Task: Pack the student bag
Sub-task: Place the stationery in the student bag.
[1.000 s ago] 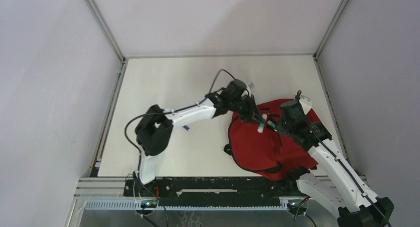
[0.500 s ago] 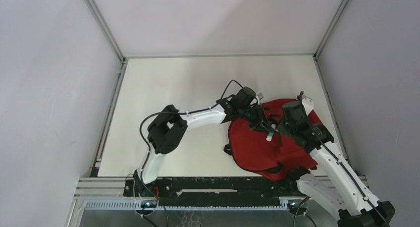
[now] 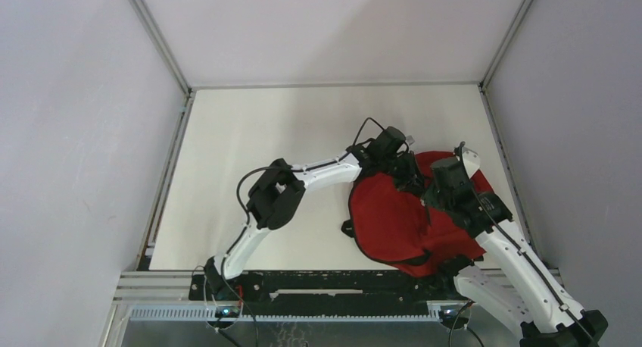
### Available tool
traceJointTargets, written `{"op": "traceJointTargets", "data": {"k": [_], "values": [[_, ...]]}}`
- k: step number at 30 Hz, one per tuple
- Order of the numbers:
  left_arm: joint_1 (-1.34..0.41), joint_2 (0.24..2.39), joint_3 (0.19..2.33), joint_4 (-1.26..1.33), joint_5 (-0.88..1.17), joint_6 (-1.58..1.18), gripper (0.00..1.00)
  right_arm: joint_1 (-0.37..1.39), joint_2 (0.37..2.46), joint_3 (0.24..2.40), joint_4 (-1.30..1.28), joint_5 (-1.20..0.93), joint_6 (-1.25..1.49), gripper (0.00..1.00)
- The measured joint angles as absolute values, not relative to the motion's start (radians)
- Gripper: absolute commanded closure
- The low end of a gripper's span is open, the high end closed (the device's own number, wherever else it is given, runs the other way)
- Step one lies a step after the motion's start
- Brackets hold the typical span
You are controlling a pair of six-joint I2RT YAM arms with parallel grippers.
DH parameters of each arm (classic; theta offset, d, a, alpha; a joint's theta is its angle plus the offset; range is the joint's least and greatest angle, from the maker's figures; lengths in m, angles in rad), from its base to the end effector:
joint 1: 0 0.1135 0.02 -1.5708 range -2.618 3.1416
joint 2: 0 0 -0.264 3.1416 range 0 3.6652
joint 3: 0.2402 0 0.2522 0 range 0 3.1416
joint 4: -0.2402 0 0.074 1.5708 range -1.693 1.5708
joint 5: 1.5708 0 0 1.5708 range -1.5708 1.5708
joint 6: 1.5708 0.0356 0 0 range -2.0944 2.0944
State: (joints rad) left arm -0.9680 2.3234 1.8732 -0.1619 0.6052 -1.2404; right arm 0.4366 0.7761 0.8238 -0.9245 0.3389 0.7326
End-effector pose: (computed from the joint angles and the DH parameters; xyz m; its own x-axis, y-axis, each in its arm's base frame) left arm 0.2847 -0.4494 0.1943 -0.9962 0.0754 0.0437 -0.0027 0.4745 -0.8802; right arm 0.1339 0.0494 0.2873 -0.6557 0.3901 -0.6464 0.3127 0.9196 0.2378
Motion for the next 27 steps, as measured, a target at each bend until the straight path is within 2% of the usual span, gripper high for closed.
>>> {"op": "traceJointTargets", "data": {"k": [4, 6, 7, 13, 19, 27], "values": [[-0.968, 2.352, 1.935, -0.205, 0.582, -1.241, 0.63, 0.458, 0.779, 0.824, -0.925, 0.354, 0.743, 1.00], [-0.968, 2.366, 1.960, -0.223, 0.580, -1.238, 0.52, 0.459, 0.779, 0.824, -0.924, 0.361, 0.744, 1.00], [-0.968, 2.370, 1.964, -0.229, 0.581, -1.234, 0.51, 0.459, 0.780, 0.824, -0.923, 0.366, 0.745, 1.00], [-0.965, 2.365, 1.961, -0.248, 0.583, -1.211, 0.51, 0.459, 0.786, 0.824, -0.923, 0.376, 0.747, 1.00], [-0.965, 2.317, 1.881, -0.247, 0.579, -1.137, 0.63, 0.460, 0.796, 0.824, -0.925, 0.359, 0.746, 1.00], [-0.966, 2.038, 1.559, -0.332, 0.535, -0.930, 0.56, 0.454, 0.791, 0.824, -0.931, 0.359, 0.738, 1.00]]}}
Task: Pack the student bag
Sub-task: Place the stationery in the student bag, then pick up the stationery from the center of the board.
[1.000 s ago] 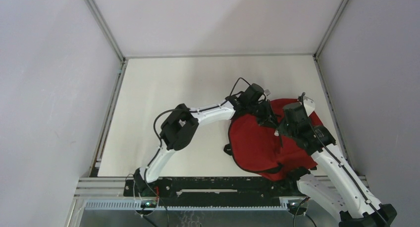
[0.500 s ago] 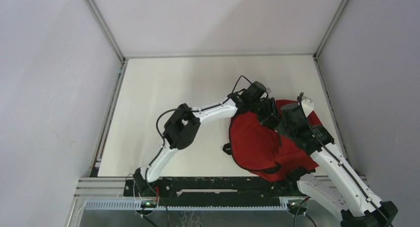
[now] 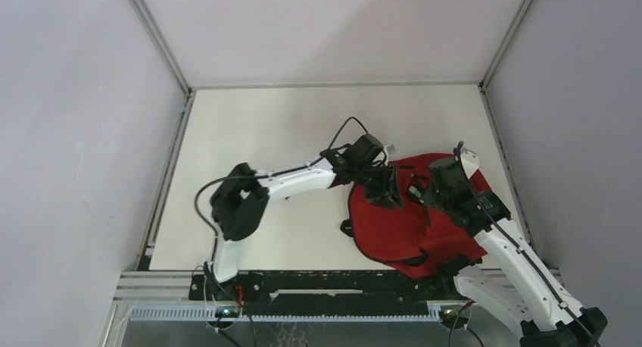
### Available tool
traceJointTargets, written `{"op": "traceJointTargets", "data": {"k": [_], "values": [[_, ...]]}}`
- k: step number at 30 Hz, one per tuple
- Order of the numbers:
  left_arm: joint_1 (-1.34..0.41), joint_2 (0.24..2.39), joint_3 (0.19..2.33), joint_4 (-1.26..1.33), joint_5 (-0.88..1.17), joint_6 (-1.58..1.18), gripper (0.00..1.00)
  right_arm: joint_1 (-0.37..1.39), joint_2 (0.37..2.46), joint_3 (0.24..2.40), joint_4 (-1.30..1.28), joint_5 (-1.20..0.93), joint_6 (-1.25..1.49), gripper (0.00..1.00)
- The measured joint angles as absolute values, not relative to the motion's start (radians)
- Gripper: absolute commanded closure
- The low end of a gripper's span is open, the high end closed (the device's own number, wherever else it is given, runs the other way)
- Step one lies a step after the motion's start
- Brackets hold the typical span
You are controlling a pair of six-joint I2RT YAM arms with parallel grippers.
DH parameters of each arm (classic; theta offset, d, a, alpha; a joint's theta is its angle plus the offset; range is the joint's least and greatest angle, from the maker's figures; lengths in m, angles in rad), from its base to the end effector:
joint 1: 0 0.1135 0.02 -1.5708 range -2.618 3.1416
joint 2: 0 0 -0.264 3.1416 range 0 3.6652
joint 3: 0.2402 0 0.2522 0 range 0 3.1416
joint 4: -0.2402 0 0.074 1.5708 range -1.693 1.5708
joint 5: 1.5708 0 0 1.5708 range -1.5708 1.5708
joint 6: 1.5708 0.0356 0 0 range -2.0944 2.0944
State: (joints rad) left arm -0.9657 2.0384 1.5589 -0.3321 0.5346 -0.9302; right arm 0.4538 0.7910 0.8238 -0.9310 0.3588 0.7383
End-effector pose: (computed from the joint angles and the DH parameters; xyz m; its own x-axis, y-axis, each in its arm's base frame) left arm 0.2445 -0.3854 0.2135 -0.9739 0.1954 -0.1151 0.2114 0.5985 -0.7728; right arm 0.1350 0.0519 0.2853 -0.6639 0.3773 -0.6457 0.3150 0.9241 0.2162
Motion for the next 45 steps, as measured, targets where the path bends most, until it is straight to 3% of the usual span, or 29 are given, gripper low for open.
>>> {"op": "traceJointTargets", "data": {"k": [4, 8, 15, 16, 20, 26, 31, 36, 45], "values": [[-0.962, 1.864, 1.438, -0.353, 0.517, -0.846, 0.56, 0.439, 0.789, 0.824, -0.931, 0.356, 0.731, 1.00], [-0.932, 1.697, 1.304, -0.355, 0.445, -0.806, 0.50, 0.433, 0.789, 0.824, -0.928, 0.349, 0.724, 1.00], [-0.656, 1.521, 1.006, -0.433, 0.041, -0.862, 0.46, 0.432, 0.791, 0.824, -0.920, 0.334, 0.712, 1.00], [-0.625, 1.509, 0.979, -0.446, -0.002, -0.870, 0.42, 0.432, 0.791, 0.824, -0.919, 0.332, 0.712, 1.00], [-0.545, 1.489, 0.925, -0.488, -0.130, -0.900, 0.39, 0.432, 0.791, 0.824, -0.917, 0.330, 0.706, 1.00], [-0.501, 1.534, 0.924, -0.488, -0.193, -0.918, 0.38, 0.432, 0.796, 0.824, -0.911, 0.315, 0.703, 1.00], [-0.495, 1.591, 0.924, -0.490, -0.233, -0.947, 0.29, 0.432, 0.801, 0.824, -0.909, 0.308, 0.703, 1.00], [-0.495, 1.639, 0.926, -0.490, -0.267, -0.967, 0.39, 0.432, 0.801, 0.824, -0.909, 0.307, 0.703, 1.00], [-0.495, 1.701, 0.988, -0.493, -0.289, -0.994, 0.94, 0.432, 0.801, 0.824, -0.909, 0.305, 0.704, 1.00]]}}
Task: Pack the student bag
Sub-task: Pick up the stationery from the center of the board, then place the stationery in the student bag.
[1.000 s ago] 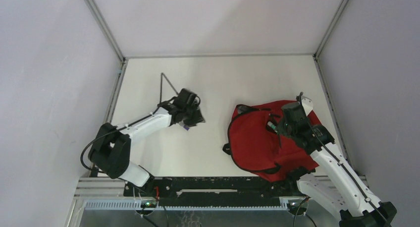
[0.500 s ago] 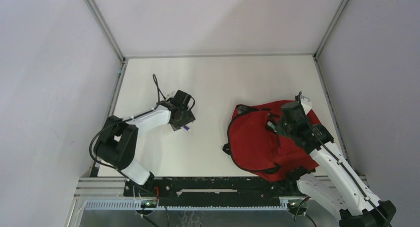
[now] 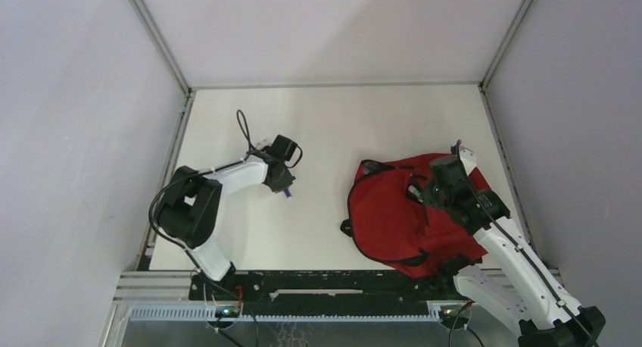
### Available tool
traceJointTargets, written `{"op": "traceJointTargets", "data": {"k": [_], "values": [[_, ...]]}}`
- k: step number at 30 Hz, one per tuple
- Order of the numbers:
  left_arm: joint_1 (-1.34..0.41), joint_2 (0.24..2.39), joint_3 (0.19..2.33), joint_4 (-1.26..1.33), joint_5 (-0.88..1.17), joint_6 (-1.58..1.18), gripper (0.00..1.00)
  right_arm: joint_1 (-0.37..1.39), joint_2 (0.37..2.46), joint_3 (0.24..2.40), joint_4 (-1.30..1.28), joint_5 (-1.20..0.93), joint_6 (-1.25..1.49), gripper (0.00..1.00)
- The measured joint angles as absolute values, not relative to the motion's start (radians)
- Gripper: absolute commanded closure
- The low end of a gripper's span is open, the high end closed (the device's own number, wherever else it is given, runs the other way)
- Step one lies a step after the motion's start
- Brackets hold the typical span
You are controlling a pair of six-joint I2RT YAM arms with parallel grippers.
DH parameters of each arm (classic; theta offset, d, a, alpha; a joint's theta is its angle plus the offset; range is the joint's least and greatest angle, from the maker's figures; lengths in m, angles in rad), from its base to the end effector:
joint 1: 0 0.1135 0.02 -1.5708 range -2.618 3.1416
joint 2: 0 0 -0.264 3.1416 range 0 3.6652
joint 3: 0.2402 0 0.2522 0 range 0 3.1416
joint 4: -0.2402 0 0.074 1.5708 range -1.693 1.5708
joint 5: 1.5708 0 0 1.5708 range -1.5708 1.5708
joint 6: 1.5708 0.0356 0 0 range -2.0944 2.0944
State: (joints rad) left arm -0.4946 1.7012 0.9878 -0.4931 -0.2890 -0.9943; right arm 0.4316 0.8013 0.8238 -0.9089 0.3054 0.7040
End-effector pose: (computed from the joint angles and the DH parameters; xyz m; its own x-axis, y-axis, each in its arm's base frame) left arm 0.2841 -0.1417 0.1593 -0.7548 -0.5059 -0.4175 -0.4902 0.8580 -0.1536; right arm 0.1390 0.0522 0.2850 -0.6829 0.3651 -0.6327 0.2830 0.9307 0.2316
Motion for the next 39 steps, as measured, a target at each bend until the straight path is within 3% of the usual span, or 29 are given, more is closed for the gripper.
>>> {"op": "traceJointTargets", "data": {"k": [2, 11, 16, 20, 26, 39], "values": [[-0.500, 1.695, 0.988, -0.495, -0.289, -0.995, 1.00, 0.432, 0.801, 0.824, -0.909, 0.305, 0.704, 1.00], [-0.634, 1.599, 1.024, -0.555, -0.265, -0.906, 1.00, 0.432, 0.810, 0.824, -0.908, 0.305, 0.705, 1.00], [-0.789, 1.533, 1.085, -0.422, -0.070, -0.829, 1.00, 0.437, 0.778, 0.822, -0.908, 0.308, 0.705, 1.00], [-0.887, 1.634, 1.208, -0.297, 0.199, -0.816, 1.00, 0.437, 0.760, 0.820, -0.909, 0.309, 0.707, 1.00], [-0.974, 1.817, 1.355, -0.176, 0.444, -0.860, 1.00, 0.439, 0.735, 0.811, -0.913, 0.313, 0.712, 1.00], [-0.967, 2.088, 1.604, -0.133, 0.611, -0.978, 1.00, 0.439, 0.683, 0.810, -0.943, 0.329, 0.718, 1.00]]}}
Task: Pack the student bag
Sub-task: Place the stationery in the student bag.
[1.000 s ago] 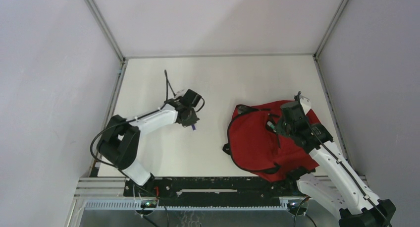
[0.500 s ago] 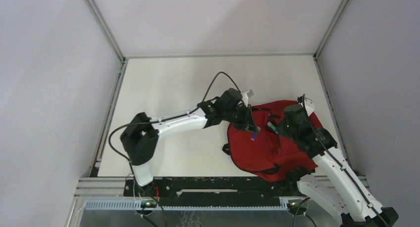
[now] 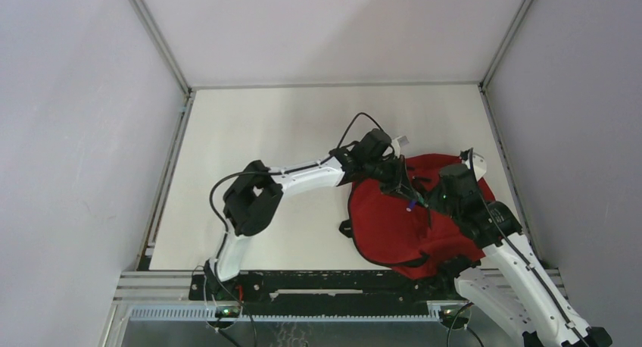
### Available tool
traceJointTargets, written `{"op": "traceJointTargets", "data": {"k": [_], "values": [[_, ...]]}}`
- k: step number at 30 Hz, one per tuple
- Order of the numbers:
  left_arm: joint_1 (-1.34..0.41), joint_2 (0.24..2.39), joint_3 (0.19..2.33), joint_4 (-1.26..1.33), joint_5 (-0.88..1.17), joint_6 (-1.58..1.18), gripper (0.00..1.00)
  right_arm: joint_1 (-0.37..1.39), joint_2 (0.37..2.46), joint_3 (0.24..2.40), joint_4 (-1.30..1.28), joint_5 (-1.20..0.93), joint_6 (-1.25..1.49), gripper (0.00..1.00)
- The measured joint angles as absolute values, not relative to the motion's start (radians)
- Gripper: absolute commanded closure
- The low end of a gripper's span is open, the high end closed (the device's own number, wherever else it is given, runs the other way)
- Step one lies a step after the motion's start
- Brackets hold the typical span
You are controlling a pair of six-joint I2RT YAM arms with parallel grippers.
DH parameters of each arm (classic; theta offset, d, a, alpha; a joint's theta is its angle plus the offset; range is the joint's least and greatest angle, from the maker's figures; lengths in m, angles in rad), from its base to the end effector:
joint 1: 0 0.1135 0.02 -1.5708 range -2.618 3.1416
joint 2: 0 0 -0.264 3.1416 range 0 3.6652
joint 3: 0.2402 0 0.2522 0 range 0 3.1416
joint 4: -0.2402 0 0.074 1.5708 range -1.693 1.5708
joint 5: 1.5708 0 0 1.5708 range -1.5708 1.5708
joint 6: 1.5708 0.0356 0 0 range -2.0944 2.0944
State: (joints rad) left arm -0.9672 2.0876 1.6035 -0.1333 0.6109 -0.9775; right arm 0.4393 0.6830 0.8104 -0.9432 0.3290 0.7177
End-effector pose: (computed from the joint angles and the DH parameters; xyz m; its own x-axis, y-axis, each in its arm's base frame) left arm 0.2552 -0.4062 0.2224 -0.9630 0.2003 -0.1806 0.2530 0.4398 -0.8617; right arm 0.1175 0.0425 0.2923 -0.6294 0.3919 -0.6710 0.2812 0.9199 0.2734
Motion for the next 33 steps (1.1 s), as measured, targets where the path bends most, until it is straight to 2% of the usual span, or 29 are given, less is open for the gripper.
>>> {"op": "traceJointTargets", "data": {"k": [3, 4, 12, 14, 17, 23, 28, 33], "values": [[-0.967, 2.126, 1.651, -0.136, 0.614, -0.996, 0.99, 0.439, 0.678, 0.810, -0.947, 0.331, 0.721, 1.00], [-0.967, 2.139, 1.669, -0.137, 0.613, -1.002, 0.95, 0.439, 0.678, 0.810, -0.947, 0.331, 0.721, 1.00], [-0.984, 2.276, 1.893, -0.213, 0.574, -0.968, 0.47, 0.439, 0.691, 0.810, -0.945, 0.339, 0.722, 1.00], [-0.988, 2.278, 1.895, -0.246, 0.562, -0.953, 0.40, 0.439, 0.691, 0.810, -0.947, 0.340, 0.722, 1.00], [-0.993, 2.278, 1.894, -0.282, 0.543, -0.922, 0.39, 0.439, 0.690, 0.810, -0.947, 0.342, 0.722, 1.00], [-0.995, 2.246, 1.850, -0.308, 0.534, -0.865, 0.48, 0.439, 0.690, 0.810, -0.947, 0.339, 0.722, 1.00], [-0.997, 2.099, 1.688, -0.333, 0.534, -0.782, 0.44, 0.439, 0.689, 0.805, -0.946, 0.338, 0.722, 1.00], [-0.997, 1.921, 1.574, -0.356, 0.539, -0.701, 0.44, 0.436, 0.691, 0.788, -0.938, 0.329, 0.722, 1.00]]}}
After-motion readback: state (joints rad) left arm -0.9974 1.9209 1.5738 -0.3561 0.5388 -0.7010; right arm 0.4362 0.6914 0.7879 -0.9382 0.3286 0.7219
